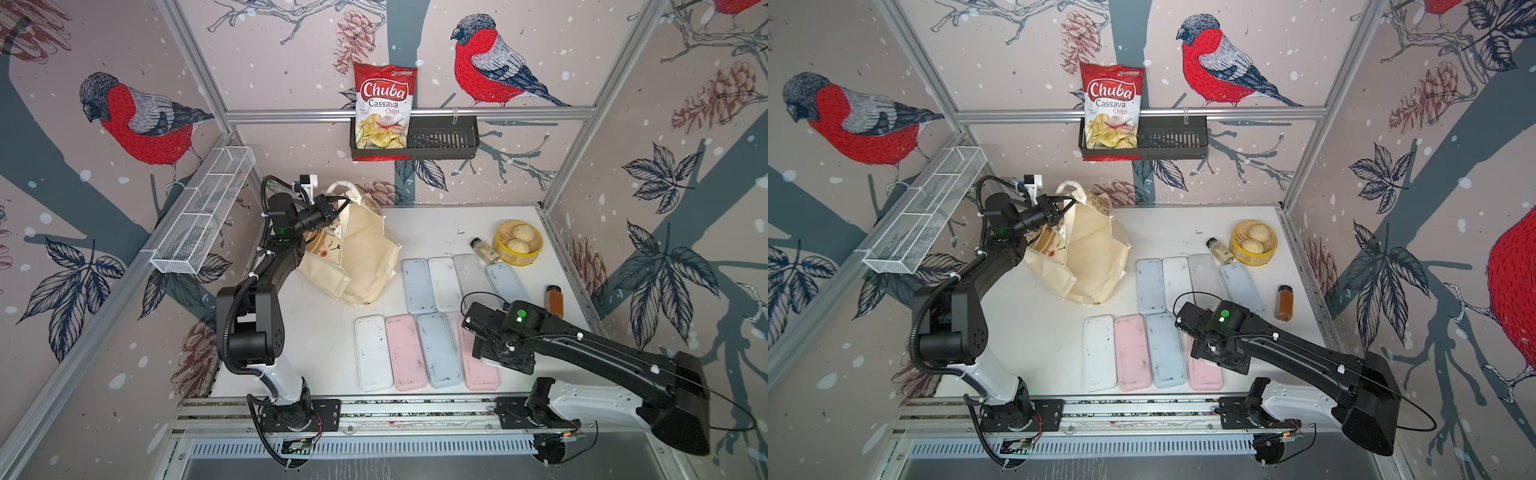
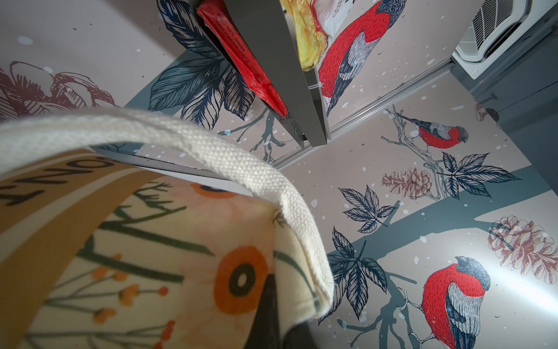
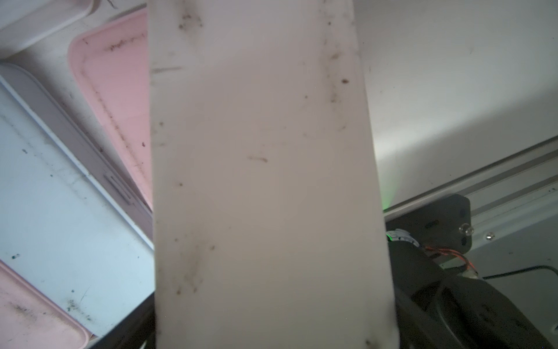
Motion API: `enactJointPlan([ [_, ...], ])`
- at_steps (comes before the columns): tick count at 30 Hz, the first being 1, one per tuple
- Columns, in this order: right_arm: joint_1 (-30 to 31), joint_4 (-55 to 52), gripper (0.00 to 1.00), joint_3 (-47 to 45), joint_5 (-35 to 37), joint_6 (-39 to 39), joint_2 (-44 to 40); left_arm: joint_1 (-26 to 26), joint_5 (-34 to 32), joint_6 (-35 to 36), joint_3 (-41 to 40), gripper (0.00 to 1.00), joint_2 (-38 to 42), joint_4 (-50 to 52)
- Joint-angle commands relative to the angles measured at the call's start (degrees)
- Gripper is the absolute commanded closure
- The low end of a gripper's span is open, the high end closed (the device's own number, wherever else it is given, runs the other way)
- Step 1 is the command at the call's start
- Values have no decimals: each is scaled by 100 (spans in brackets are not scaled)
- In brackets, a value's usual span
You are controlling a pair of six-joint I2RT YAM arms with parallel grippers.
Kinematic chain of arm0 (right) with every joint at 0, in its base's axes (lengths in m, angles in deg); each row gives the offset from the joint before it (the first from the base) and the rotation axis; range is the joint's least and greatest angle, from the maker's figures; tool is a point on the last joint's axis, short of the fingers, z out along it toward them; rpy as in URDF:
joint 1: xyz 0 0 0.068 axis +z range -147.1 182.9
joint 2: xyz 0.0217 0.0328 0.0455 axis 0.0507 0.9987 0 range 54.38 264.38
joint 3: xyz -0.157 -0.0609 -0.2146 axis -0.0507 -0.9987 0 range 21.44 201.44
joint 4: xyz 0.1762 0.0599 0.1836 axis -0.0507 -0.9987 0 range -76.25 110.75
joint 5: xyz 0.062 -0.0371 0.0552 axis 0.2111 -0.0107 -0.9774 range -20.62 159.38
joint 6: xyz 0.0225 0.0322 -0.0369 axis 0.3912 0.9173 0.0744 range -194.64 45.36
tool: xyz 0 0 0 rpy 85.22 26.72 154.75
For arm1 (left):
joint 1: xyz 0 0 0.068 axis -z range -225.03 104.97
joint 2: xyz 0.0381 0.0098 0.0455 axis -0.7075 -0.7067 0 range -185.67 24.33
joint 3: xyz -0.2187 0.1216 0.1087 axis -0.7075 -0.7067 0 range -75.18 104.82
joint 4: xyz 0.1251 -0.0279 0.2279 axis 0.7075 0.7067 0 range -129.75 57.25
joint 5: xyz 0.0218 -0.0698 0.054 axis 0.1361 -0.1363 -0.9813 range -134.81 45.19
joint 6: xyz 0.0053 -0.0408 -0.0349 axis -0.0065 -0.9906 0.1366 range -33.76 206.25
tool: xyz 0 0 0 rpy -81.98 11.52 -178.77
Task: Take out the pencil case from the canvas bag
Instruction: Place the pencil case at the center of the board.
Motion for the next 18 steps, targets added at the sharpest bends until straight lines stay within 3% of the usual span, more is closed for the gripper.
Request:
enactJointPlan([
  [1,-120,-200,37,-147,-150,-253,-12,-10,37,77,45,100,-17,-86],
  [18,-452,-214,31,-169,-77,-612,25,108,14,182,62,100,-13,36],
])
